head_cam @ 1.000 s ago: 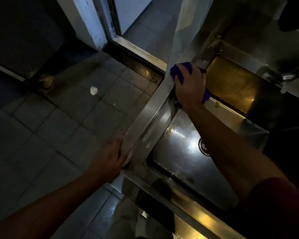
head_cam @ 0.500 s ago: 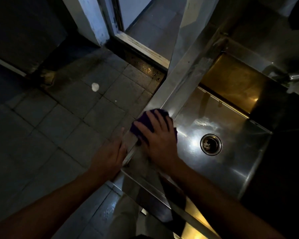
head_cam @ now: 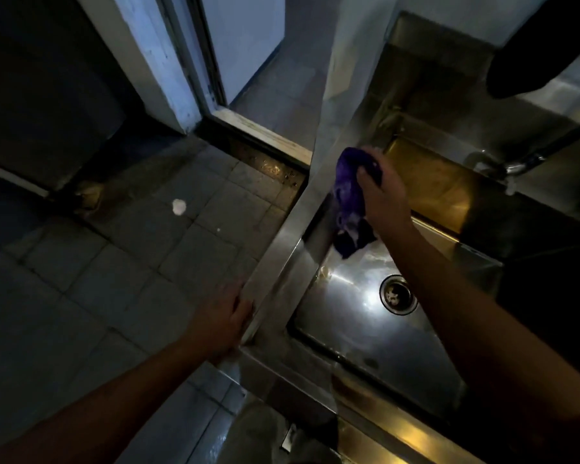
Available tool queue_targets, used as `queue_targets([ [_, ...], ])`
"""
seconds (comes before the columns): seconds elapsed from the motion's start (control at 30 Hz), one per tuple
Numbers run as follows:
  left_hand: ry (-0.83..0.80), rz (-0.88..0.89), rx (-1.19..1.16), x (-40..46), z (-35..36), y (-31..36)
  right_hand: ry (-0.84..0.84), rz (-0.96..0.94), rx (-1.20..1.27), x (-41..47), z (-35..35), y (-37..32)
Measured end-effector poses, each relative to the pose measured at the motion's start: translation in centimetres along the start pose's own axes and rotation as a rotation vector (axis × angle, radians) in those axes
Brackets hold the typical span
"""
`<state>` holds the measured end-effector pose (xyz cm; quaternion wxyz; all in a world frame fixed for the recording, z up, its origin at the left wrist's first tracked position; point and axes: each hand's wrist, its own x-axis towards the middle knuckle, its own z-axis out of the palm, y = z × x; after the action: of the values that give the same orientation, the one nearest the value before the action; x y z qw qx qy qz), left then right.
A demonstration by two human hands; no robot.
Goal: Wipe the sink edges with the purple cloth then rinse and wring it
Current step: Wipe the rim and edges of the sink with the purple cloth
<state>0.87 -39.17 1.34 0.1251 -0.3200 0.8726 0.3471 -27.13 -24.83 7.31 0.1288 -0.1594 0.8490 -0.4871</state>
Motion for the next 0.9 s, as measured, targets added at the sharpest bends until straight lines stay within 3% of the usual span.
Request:
queue_targets([
  [0.03,0.001,0.022,-0.037,1.0,-1.0,0.4,-0.018,0.095,0.175,-1.5,-0.7,-1.5],
  [0.13,-0.071,-0.004,-0.438,2.4,-5.6,4.7,-0.037,0.301,0.579,-5.7,-1.7,-5.2],
  [0.23,-0.246,0.109,-0.709,1.7,-8.1,10.0,-0.025,0.406,0.791,-9.7,-1.7,-7.9],
  [0.33,-0.258,0.172,-0.881,0.0,-8.5,13.0,0.023,0.498,0.924,-12.1,-1.3,-8.9],
  [0.4,-0.214,0.185,-0.891,-0.8,-8.3,13.5,0.078,0.528,0.916,-13.2,-0.8,-8.5],
  [0.53,-0.128,0.207,-0.668,-1.1,-8.7,14.0,0.140,0.600,0.935,-15.2,-0.6,-7.6],
  [0.67,-0.086,0.215,-0.613,-0.7,-9.0,14.6,0.015,0.218,0.684,-16.5,-0.3,-6.6],
  [0.77,-0.109,0.221,-0.618,-0.7,-8.8,15.6,-0.077,0.153,0.635,-16.7,1.3,-6.0],
  [0.9,-0.378,0.021,-1.036,0.8,-9.0,15.7,0.034,0.167,0.616,-15.0,1.8,-5.2],
])
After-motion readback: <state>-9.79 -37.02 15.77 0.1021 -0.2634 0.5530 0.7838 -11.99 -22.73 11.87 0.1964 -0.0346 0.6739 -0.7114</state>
